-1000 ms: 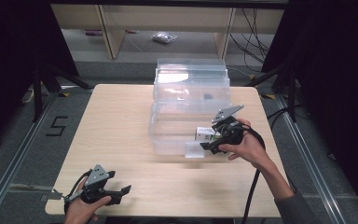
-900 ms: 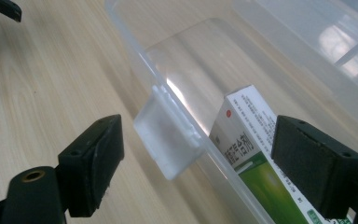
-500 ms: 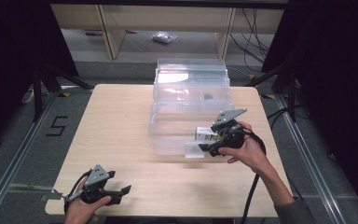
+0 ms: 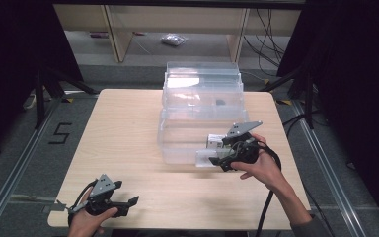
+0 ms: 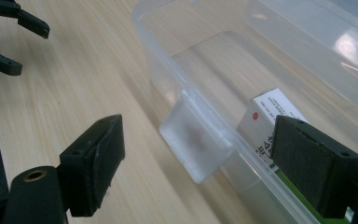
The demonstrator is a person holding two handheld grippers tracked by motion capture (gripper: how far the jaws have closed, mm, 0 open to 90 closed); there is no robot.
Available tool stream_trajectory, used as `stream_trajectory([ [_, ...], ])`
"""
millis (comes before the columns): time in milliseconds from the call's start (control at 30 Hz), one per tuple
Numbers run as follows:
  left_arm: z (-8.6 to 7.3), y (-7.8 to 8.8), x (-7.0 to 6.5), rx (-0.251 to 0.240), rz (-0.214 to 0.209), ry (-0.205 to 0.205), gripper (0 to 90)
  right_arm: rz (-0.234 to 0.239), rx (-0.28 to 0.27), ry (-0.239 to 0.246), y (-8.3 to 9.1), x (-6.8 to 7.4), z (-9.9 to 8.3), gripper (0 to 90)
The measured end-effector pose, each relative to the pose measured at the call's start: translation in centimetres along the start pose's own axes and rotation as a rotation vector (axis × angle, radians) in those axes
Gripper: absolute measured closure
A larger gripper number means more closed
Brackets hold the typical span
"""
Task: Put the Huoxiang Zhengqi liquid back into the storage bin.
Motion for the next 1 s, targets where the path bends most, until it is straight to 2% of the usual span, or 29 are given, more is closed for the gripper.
stream_trajectory([
  [33,0.0,0.0,0.0,0.001,-0.001,0.0,15.1,0.007,0.008,-0.009,0.1,0.2,-0.1,18.6],
  [67,0.0,0.0,0.0,-0.005,0.003,-0.003,15.1,0.004,-0.008,-0.004,-0.1,0.2,-0.1,18.7],
  [100,0.2,-0.1,-0.1,-0.027,0.003,0.025,15.1,0.012,-0.003,-0.01,0.0,0.3,-0.2,18.8],
  [133,0.2,-0.1,-0.1,-0.025,0.003,0.022,15.1,0.008,-0.009,0.0,0.0,0.3,-0.2,18.7],
  [200,0.2,-0.1,-0.1,-0.026,0.004,0.022,15.1,0.011,-0.005,-0.013,0.1,0.5,-0.4,18.7],
  [267,0.0,0.0,0.0,0.0,0.0,-0.004,15.1,0.015,-0.01,-0.005,0.0,0.6,-0.5,18.6],
  [300,0.0,0.0,0.0,-0.005,0.002,0.003,15.1,0.014,-0.019,0.008,0.0,0.6,-0.5,18.7],
  [367,0.0,0.0,0.0,-0.001,-0.001,-0.003,15.1,0.011,-0.023,-0.017,0.1,0.7,-0.7,18.5],
  [600,0.0,0.0,0.0,0.001,-0.001,-0.004,15.1,0.013,-0.055,-0.043,0.0,0.8,-1.1,18.1],
  [633,0.0,0.0,0.0,0.0,-0.001,-0.003,15.1,0.014,-0.059,-0.063,0.0,1.0,-1.1,18.0],
  [667,0.0,0.0,0.0,0.001,-0.001,-0.003,15.1,0.02,-0.068,-0.041,-0.1,0.9,-1.1,18.0],
  [700,0.0,0.0,-0.1,-0.005,0.0,0.003,15.1,0.015,-0.069,-0.05,-0.1,0.9,-1.2,17.9],
  [733,0.0,0.0,0.0,-0.007,0.001,0.005,15.1,0.008,-0.064,-0.081,0.0,1.1,-1.3,17.7],
  [767,0.0,0.0,0.0,-0.006,0.001,0.005,15.1,0.019,-0.071,-0.05,-0.1,1.0,-1.3,17.7],
  [833,0.0,0.0,0.0,-0.004,0.0,0.001,15.1,0.013,-0.077,-0.068,-0.1,1.2,-1.4,17.6],
  [900,0.0,0.0,-0.1,-0.003,-0.003,0.001,15.1,0.013,-0.079,-0.042,-0.1,1.1,-1.6,17.6],
  [933,0.0,0.0,0.0,-0.002,0.001,0.002,15.1,0.013,-0.071,-0.082,-0.1,1.3,-1.8,17.6],
  [1000,0.0,0.0,0.0,0.002,-0.002,0.0,15.1,0.019,-0.073,-0.079,-0.1,1.5,-1.9,17.7],
])
Point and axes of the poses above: each handheld gripper's, and its own axes: y roughly backward along the jaws, z roughly out of its top, x roughly to its left, the point moved 10 cm from there along -y, roughly forward along the jaws, and after that the axes turned 1 degree about -z, right-handed, at the moved point
